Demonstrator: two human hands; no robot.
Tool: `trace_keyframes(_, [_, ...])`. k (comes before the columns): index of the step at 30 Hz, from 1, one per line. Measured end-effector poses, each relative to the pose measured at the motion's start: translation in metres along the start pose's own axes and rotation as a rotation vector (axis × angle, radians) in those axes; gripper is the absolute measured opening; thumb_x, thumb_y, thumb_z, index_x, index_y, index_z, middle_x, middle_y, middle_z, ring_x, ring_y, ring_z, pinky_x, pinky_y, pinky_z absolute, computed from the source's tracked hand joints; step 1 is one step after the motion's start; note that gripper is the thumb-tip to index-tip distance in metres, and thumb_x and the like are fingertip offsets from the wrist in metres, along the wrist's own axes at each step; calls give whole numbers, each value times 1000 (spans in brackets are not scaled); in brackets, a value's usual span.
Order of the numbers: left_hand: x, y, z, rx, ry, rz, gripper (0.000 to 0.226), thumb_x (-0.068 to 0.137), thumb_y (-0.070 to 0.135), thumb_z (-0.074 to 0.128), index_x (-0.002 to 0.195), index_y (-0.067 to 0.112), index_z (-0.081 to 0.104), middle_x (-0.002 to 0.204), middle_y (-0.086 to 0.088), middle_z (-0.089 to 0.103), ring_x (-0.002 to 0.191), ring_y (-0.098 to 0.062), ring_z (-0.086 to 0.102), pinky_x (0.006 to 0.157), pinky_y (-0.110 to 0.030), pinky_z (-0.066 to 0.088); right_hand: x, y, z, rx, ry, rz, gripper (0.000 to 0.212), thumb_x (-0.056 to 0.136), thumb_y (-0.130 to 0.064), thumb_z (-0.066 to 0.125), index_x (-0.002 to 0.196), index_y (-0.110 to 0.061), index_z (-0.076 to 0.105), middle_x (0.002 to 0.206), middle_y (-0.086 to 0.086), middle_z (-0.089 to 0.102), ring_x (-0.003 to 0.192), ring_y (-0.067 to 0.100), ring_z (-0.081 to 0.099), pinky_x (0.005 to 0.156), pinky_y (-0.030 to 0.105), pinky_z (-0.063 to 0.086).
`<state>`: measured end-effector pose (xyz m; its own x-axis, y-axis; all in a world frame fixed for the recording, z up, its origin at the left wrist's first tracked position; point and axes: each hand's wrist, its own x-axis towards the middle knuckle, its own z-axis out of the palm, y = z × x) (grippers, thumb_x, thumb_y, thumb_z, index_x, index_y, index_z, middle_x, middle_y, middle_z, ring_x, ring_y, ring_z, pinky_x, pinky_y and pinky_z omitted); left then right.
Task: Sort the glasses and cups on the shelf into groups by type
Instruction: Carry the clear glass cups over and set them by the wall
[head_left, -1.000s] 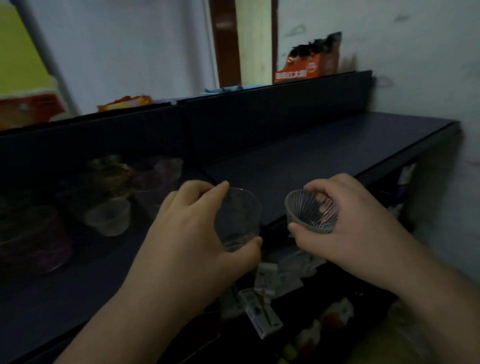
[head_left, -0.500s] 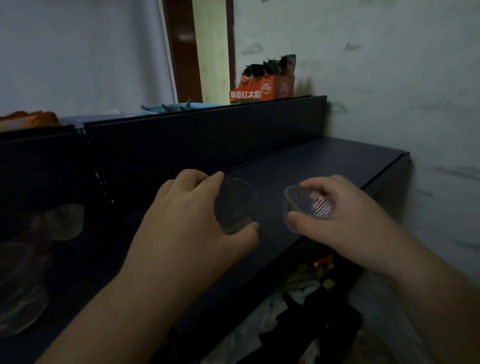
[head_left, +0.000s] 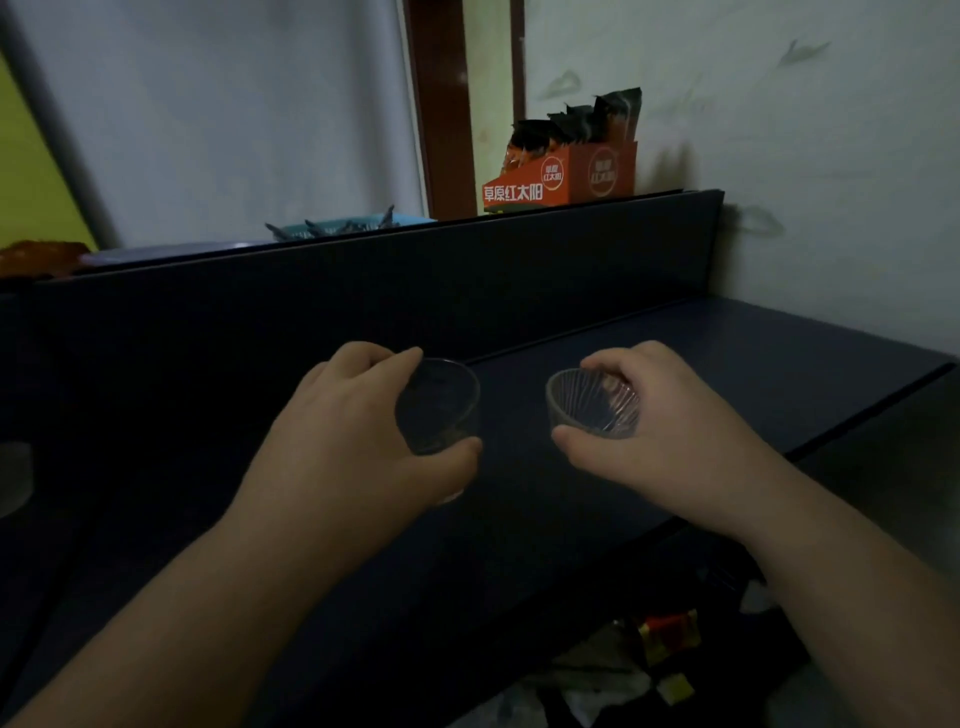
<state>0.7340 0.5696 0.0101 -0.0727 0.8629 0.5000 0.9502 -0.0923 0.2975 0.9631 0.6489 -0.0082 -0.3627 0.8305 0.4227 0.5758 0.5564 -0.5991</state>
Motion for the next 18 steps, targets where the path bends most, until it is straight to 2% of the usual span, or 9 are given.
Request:
trace_keyframes(5, [43, 56, 52, 8, 15, -102, 94, 66, 68, 62, 147, 26, 37, 132, 17, 38, 117, -7, 42, 93, -27, 40, 37, 79, -54, -30, -55, -40, 61, 68, -58, 73, 121, -35, 53, 108, -22, 44, 96, -14, 48, 71, 1, 37])
trace_keyframes(9, [71, 84, 81, 44, 9, -153, 93, 69, 68, 62, 148, 27, 35, 134, 17, 38, 118, -6, 40, 93, -26, 40, 61, 115, -83, -32, -73, -54, 66, 67, -58, 71, 124, -31, 55, 106, -22, 43, 91, -16, 48, 69, -1, 35])
trace_keyframes(14, [105, 86, 104, 104, -37, -208, 92, 70, 68, 63, 147, 25, 36, 140, 11, 39, 122, -11, 41, 96, -29, 40, 80, 138, -90, 15, -76, -67, 70, 68, -59, 72, 128, -30, 55, 108, -22, 43, 92, -15, 48, 70, -3, 34])
trace_keyframes(18, [135, 66, 114, 154, -53, -245, 92, 72, 64, 65, 147, 18, 38, 144, -1, 41, 126, -22, 43, 103, -39, 42, 90, 142, -76, 32, -101, -55, 70, 69, -58, 74, 129, -29, 54, 109, -21, 43, 91, -10, 51, 67, 3, 36])
